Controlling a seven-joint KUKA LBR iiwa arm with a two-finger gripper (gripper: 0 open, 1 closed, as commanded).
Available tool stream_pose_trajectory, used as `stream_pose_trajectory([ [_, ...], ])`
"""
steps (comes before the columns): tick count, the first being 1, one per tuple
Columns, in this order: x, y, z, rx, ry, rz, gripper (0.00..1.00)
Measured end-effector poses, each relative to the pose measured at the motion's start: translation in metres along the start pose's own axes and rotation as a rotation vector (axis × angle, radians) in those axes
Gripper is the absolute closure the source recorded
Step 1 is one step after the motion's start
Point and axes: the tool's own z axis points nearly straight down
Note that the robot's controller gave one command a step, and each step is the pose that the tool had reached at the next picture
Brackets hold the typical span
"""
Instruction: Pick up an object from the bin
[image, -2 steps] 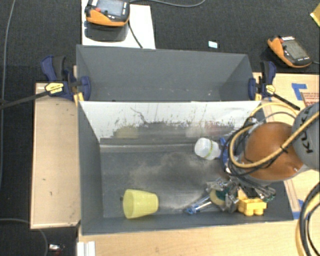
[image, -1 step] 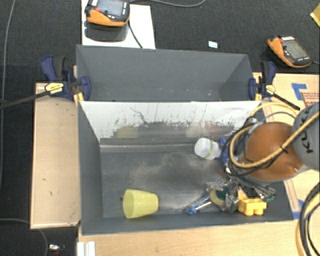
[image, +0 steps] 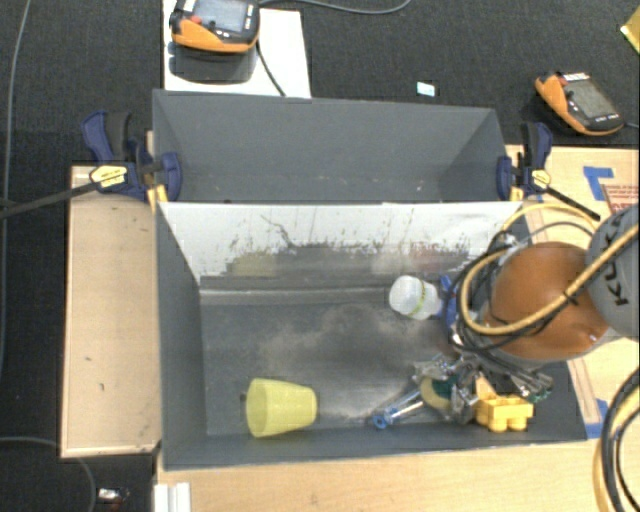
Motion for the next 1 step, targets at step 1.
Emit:
stream_pose_trajectory([
  [1,-0.0013,-0.0001,-0.0588,0.0,0.0,0.003,1.0],
])
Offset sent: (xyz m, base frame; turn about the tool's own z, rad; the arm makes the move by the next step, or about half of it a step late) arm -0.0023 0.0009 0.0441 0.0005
